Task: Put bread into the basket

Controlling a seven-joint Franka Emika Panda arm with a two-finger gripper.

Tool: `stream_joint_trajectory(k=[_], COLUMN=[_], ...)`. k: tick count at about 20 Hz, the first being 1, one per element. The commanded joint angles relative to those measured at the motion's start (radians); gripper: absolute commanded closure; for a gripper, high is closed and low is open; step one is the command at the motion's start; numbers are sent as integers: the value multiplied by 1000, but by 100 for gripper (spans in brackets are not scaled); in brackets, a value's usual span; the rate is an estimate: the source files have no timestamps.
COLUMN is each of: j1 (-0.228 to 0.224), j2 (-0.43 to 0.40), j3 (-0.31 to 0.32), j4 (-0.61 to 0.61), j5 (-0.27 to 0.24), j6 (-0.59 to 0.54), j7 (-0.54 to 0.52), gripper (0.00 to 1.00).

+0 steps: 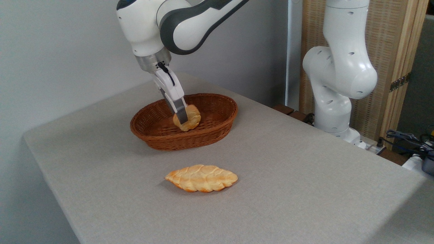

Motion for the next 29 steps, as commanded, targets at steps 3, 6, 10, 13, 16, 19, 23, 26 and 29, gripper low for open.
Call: stream_joint_trajectory(k=[3,6,10,13,16,19,23,26,29], j1=[-5,4,4,4,6,6,6,6,6], j2=[-20,-34,-52,-64,-64,-66,-71,-80,-80], j3=[23,64,152,201,224,279,337,364,367], j4=[-4,45,108,136,150,170,187,187,187], j5=[5,7,7,53,159,185,183,182,173], j6=[13,13,10,10,11,11,7,2,1], j7=[23,23,26,26,26,28,130,184,181], gripper=[0,0,0,0,0,0,0,0,0])
